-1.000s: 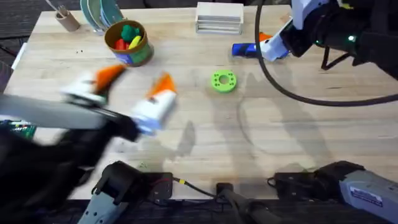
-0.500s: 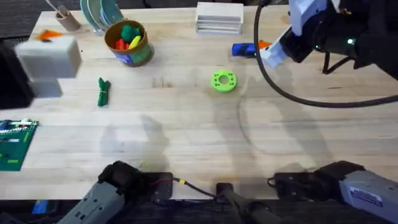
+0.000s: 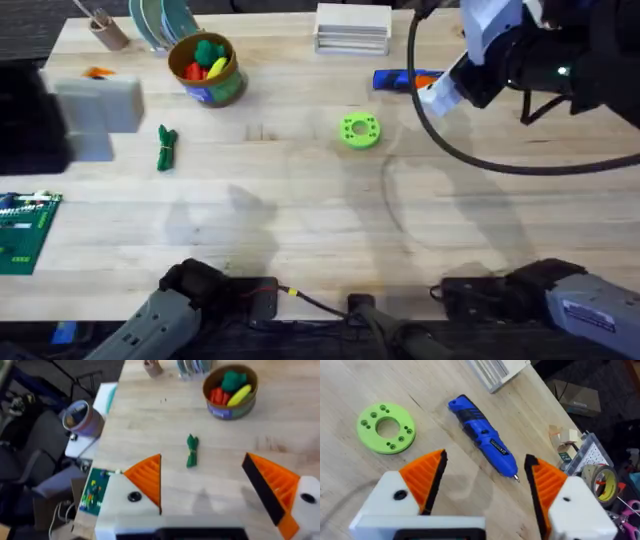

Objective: Pick up the gripper from the table and insert it into the empty holder that is missing its gripper. Then pick up a screw, insert it into the mounting hole, and use the screwdriver to tighten it. Finally, clean up the table by picking up the vegetable and placing it into the bucket.

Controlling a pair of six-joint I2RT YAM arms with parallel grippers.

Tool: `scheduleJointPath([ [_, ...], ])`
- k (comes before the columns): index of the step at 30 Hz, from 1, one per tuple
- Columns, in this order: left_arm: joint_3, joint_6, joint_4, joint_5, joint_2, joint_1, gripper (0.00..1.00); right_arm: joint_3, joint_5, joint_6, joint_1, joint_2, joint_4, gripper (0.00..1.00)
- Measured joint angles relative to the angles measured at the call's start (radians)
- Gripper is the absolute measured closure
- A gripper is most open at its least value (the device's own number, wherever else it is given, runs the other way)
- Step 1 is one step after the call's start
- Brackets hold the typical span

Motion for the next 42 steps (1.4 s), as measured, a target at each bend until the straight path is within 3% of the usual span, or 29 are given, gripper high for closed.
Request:
scheduleJointPath([
  [6,0.024,-0.067,-0.119,0.069,0.174,0.086,0.010,0.000,0.000,0.000,0.000,0.000,0.000,0.010],
  [13,0.024,-0.090,-0.120,0.214,0.363,0.251,0.009,0.000,0.000,0.000,0.000,0.000,0.000,0.010],
  [18,0.024,-0.095,-0.155,0.286,0.451,0.280,0.008,0.000,0.000,0.000,0.000,0.000,0.000,0.010],
  [22,0.024,-0.117,-0.145,0.293,0.510,0.290,0.011,0.000,0.000,0.000,0.000,0.000,0.000,0.010],
  [25,0.023,-0.137,-0.085,0.293,0.527,0.334,0.010,0.000,0.000,0.000,0.000,0.000,0.000,0.009],
  [29,0.013,-0.116,0.002,0.321,0.525,0.440,0.010,0.000,0.000,0.000,0.000,0.000,0.000,0.010],
  [36,-0.088,-0.009,0.106,0.465,0.531,0.695,0.010,0.000,0.000,0.000,0.000,0.000,0.000,0.009],
  [42,-0.251,0.065,0.351,0.576,0.556,0.897,0.009,0.000,0.000,0.000,0.000,0.000,0.000,0.010],
])
